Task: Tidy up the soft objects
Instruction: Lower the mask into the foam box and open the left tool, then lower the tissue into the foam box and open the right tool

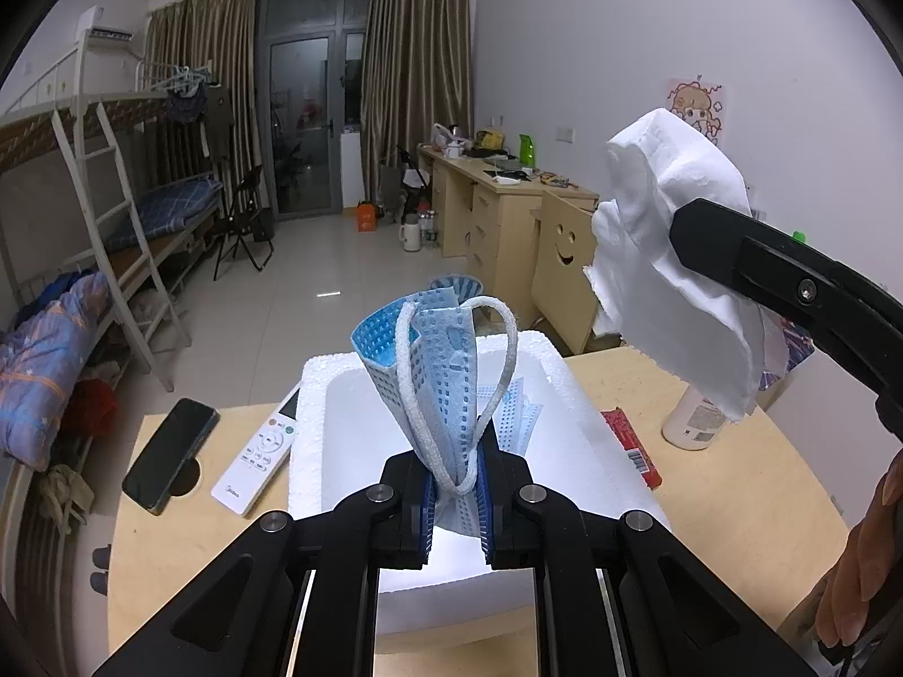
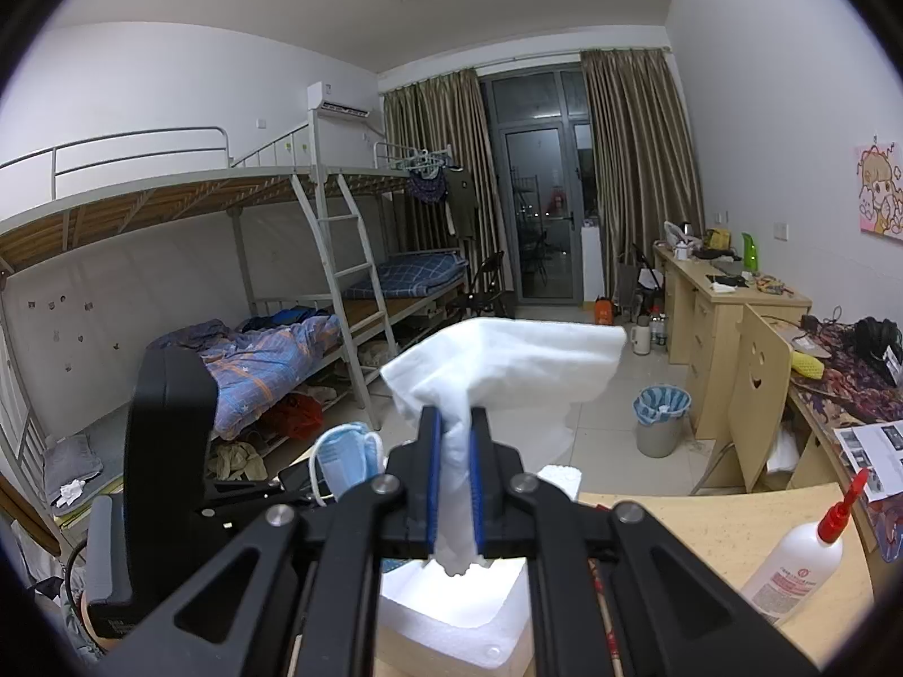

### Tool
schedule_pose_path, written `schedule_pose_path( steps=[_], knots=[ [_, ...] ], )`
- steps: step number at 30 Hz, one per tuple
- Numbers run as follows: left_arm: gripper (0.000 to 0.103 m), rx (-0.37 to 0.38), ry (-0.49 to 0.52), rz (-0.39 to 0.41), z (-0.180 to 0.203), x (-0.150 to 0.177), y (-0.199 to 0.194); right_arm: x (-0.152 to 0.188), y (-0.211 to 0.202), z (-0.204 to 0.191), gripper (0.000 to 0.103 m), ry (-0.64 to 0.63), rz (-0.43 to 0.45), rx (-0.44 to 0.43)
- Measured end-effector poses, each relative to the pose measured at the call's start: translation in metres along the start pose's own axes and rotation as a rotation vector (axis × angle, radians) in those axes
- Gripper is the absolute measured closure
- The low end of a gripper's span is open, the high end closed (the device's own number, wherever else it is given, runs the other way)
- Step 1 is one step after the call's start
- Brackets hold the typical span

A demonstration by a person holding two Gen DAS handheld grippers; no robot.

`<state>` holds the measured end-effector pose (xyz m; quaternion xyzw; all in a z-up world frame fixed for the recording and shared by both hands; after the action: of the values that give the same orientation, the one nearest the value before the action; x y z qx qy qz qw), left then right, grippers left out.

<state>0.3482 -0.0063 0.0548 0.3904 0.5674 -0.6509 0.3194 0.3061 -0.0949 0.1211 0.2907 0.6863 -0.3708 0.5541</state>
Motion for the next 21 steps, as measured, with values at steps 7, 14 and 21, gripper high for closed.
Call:
schedule_pose_path(
  steps=[7, 14, 21],
  knots=[
    [0.087, -0.025, 0.013, 0.023, 0.001, -0.002, -0.004, -0.001, 0.0, -0.001, 0.091, 0.002, 0.004, 0.006],
    [0.028, -0.066, 0.022, 0.061, -0.001, -0.004, -0.01, 0.0, 0.0, -0.001, 0.091, 0.003, 0.005, 0.006],
    [0.009, -0.083, 0.02, 0.072, -0.005, -0.005, -0.01, -0.001, -0.001, -0.001, 0.091, 0.005, 0.006, 0.01]
  ],
)
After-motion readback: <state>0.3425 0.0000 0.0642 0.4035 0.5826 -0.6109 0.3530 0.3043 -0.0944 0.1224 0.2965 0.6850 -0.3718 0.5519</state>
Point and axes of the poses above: each gripper's, at about its wrist camera, not at the fingertips, and y roughly the way its jaws point, z to its right, x to its underside, the point moved 5 cm from there along y, roughly the way its jaws point, and after that the axes turned 7 degrees about z, right-handed, at the moved point
